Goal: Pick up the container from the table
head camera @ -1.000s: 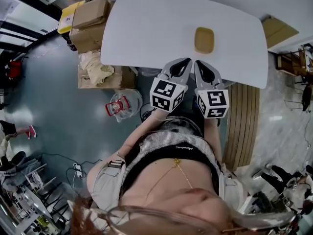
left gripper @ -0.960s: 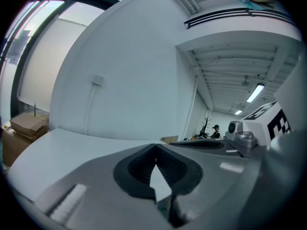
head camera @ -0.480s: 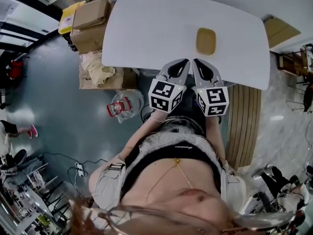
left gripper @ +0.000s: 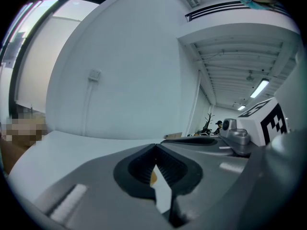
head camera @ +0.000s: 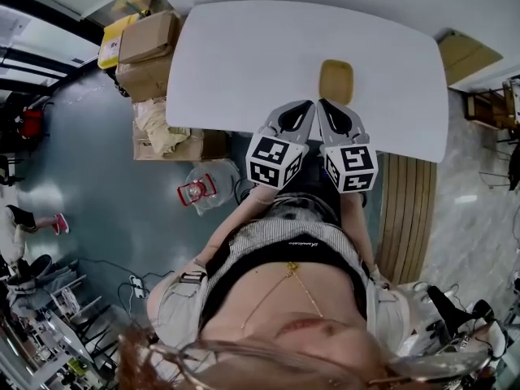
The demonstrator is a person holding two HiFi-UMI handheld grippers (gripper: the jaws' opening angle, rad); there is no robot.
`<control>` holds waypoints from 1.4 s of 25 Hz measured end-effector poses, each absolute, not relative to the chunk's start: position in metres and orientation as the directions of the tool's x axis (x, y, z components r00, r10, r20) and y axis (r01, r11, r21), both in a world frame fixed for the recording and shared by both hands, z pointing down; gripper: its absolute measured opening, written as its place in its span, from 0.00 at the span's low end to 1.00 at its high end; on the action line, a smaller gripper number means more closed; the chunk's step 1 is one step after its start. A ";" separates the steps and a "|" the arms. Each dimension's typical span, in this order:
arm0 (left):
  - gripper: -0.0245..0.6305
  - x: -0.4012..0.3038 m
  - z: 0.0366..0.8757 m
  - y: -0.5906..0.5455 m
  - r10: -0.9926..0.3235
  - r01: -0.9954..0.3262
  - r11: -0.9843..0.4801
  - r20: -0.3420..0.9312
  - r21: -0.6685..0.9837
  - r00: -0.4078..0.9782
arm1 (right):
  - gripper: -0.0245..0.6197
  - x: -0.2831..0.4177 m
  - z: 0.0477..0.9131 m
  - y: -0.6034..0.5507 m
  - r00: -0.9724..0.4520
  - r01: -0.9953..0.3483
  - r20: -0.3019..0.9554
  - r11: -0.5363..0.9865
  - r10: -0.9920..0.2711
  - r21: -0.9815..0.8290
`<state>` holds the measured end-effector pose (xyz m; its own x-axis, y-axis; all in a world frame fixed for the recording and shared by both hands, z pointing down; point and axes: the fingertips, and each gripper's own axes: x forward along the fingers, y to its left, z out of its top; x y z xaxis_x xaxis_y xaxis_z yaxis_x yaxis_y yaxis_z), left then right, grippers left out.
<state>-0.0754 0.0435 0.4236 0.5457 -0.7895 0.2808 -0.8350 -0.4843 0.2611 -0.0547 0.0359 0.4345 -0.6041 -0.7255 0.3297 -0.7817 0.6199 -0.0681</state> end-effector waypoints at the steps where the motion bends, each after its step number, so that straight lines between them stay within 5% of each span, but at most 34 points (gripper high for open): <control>1: 0.04 -0.071 0.423 0.037 -0.788 -0.835 -0.486 0.282 0.259 0.547 | 0.08 -0.052 0.434 0.030 -0.606 -0.781 0.328 0.621 -0.725 -0.070; 35: 0.04 0.068 0.420 -0.049 -0.740 -0.799 -0.547 0.300 0.250 0.601 | 0.08 0.097 0.427 -0.046 -0.548 -0.831 0.311 0.548 -0.776 -0.097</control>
<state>0.0682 -0.0492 0.4204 0.6013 -0.7404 0.3004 -0.7987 -0.5471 0.2505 0.0972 -0.0460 0.4269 -0.5481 -0.7764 0.3110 -0.8310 0.5479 -0.0968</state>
